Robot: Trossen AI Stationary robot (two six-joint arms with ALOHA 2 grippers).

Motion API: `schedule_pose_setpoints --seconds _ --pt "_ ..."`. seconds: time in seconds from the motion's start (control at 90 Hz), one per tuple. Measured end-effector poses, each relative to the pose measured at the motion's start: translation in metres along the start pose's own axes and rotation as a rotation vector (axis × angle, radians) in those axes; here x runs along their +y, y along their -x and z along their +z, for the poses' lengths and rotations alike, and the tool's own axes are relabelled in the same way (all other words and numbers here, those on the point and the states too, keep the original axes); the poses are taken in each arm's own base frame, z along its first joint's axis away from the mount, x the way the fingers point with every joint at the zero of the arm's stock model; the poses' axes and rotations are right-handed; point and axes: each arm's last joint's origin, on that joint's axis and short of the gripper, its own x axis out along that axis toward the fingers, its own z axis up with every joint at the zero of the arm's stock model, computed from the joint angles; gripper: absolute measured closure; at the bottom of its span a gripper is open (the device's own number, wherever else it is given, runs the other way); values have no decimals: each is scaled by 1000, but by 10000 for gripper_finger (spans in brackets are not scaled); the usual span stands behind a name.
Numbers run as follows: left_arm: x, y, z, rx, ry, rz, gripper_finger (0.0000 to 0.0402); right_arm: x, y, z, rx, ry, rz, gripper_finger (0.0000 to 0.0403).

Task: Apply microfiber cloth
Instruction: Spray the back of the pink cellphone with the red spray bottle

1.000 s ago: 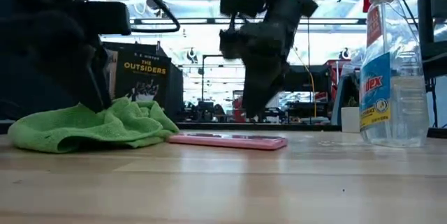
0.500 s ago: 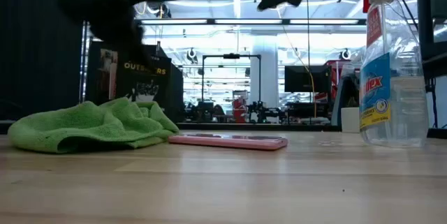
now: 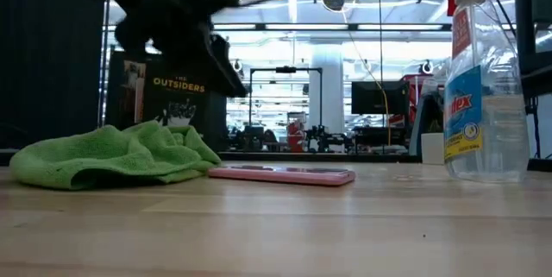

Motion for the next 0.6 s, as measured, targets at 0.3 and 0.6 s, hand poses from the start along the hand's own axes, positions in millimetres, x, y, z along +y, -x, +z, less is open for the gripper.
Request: schedule_pose_setpoints --seconds 0.3,0.6 --pt "-29 -29 -17 99 -147 38 169 -27 -109 -14 298 -139 -38 177" --pt "-41 -53 -25 97 -318 184 169 -47 -160 -34 476 -268 -34 177"
